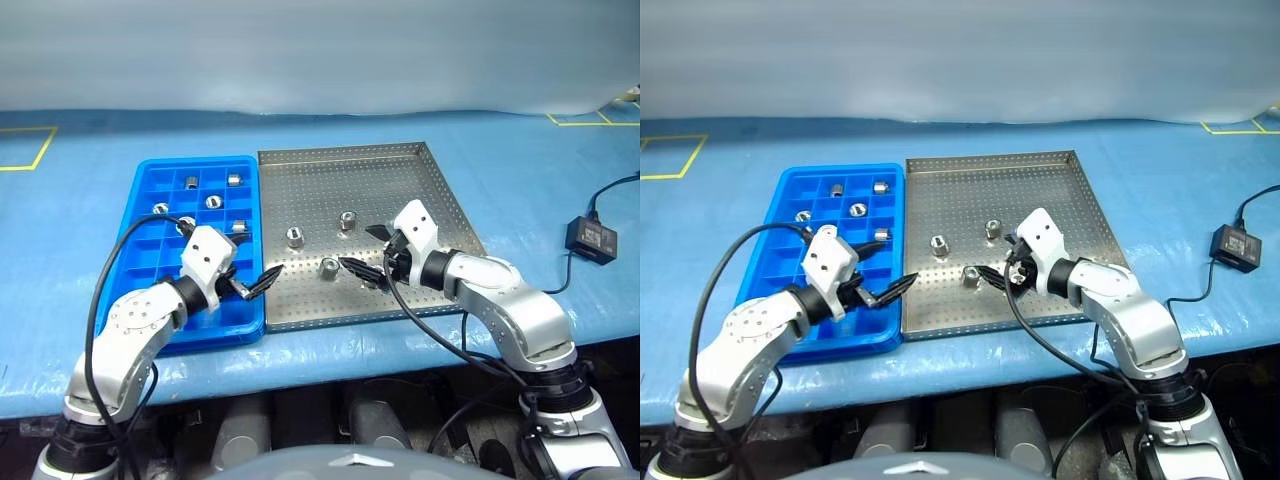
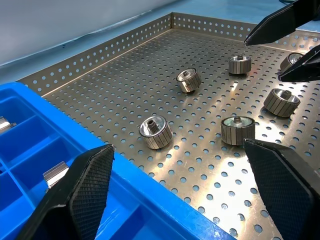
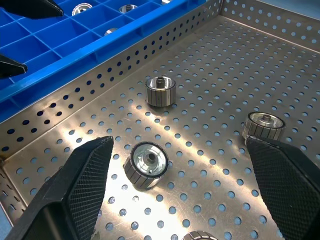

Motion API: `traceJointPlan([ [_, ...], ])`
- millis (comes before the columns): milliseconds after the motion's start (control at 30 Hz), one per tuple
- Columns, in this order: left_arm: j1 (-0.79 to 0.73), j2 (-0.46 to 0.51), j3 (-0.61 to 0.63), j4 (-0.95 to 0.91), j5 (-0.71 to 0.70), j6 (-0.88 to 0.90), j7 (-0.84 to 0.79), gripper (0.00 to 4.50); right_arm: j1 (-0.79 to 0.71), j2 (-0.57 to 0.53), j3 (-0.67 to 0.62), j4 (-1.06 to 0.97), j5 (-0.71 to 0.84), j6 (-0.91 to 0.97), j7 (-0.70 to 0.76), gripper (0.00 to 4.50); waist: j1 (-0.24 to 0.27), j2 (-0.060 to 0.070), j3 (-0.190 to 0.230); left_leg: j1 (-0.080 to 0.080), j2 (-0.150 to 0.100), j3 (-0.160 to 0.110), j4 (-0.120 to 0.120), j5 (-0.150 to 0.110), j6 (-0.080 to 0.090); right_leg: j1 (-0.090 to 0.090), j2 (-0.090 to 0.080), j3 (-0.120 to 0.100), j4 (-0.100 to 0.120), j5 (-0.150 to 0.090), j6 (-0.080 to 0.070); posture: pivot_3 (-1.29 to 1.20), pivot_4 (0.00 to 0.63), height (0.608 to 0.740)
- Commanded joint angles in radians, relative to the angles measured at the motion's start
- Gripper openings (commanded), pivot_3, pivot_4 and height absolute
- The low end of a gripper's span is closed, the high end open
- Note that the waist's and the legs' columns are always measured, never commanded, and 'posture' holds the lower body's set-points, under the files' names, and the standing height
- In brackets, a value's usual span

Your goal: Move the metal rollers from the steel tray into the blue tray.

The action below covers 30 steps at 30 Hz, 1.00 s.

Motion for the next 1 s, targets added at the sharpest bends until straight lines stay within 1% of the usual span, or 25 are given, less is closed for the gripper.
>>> traceJointPlan([
  [33, -0.019, 0.0, 0.006, -0.024, 0.003, -0.028, 0.002, 4.5, -0.001, 0.004, -0.022, -0.043, 0.004, -0.016, -0.01, 4.47, 0.0, 0.0, 0.0, 0.0, 0.0, 0.0, 0.0, 0.0, 0.0, 0.0, 0.0, 0.0, 0.0, 0.0, 0.0, 0.01, 0.15, 0.74],
  [567, -0.038, -0.005, -0.009, 0.003, 0.018, -0.031, 0.004, 4.5, 0.011, 0.01, -0.03, -0.048, 0.002, -0.017, -0.036, 4.47, -0.001, 0.0, 0.0, 0.0, 0.0, 0.0, 0.0, 0.0, 0.0, 0.0, 0.0, 0.0, 0.0, 0.0, 0.0, 0.01, 0.15, 0.74],
  [700, -0.027, -0.005, -0.003, 0.006, 0.021, -0.034, 0.009, 4.5, 0.005, 0.005, -0.015, -0.049, -0.003, -0.016, -0.035, 4.47, -0.001, 0.0, 0.0, 0.0, 0.0, 0.0, 0.0, 0.0, 0.0, 0.0, 0.0, 0.0, 0.0, 0.0, 0.0, 0.01, 0.15, 0.74],
  [867, -0.013, -0.02, -0.001, -0.002, 0.011, -0.034, 0.021, 4.5, 0.002, 0.005, -0.027, -0.042, -0.002, -0.021, -0.036, 4.47, -0.001, 0.0, 0.0, 0.0, 0.0, 0.0, 0.0, 0.0, 0.0, 0.0, 0.0, 0.0, 0.0, 0.0, 0.0, 0.01, 0.15, 0.74],
  [1000, -0.007, -0.008, 0.006, -0.009, 0.01, -0.031, 0.016, 4.5, -0.001, 0.017, -0.015, -0.037, 0.004, -0.018, -0.033, 4.47, 0.0, 0.0, 0.0, 0.0, 0.0, 0.0, 0.0, 0.0, 0.0, 0.0, 0.0, 0.0, 0.0, 0.0, 0.0, 0.02, 0.15, 0.74],
])
